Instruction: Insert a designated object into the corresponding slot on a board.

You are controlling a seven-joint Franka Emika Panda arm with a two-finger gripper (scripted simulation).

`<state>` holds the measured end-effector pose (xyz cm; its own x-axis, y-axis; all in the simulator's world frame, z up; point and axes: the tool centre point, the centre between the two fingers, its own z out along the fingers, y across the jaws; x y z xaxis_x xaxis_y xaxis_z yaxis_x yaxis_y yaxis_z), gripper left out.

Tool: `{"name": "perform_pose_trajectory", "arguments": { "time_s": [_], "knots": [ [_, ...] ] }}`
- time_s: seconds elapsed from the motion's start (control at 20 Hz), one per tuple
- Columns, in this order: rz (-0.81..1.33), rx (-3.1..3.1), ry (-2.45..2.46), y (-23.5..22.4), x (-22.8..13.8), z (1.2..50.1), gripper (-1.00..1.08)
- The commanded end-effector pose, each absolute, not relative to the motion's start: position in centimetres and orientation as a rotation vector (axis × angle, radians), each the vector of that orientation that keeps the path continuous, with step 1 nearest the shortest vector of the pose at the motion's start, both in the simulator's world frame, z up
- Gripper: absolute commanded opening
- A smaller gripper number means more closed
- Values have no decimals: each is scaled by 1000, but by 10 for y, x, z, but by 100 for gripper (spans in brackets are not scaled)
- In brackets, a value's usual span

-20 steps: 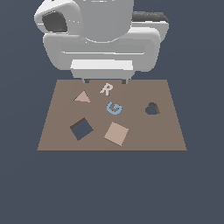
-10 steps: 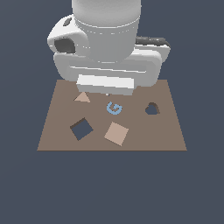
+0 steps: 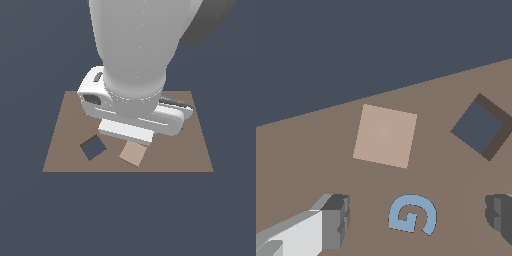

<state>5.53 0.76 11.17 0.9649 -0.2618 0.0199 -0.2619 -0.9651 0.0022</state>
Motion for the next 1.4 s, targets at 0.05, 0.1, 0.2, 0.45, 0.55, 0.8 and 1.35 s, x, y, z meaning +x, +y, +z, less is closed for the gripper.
{"name": "perform_pose_trajectory", "arguments": {
  "time_s": [0.05, 0.1, 0.2, 0.45, 0.55, 0.8, 1.35],
  "knots": [
    [21, 3094, -519, 12, 69, 90, 100],
    [18, 3090, -544, 12, 73, 85, 100],
    [13, 3083, -589, 14, 79, 76, 100],
    [5, 3068, -669, 15, 90, 59, 100],
    [3, 3064, -690, 15, 93, 55, 100],
    [0, 3059, -716, 15, 97, 50, 100],
    [0, 3059, -717, 15, 97, 32, 100]
  ]
}}
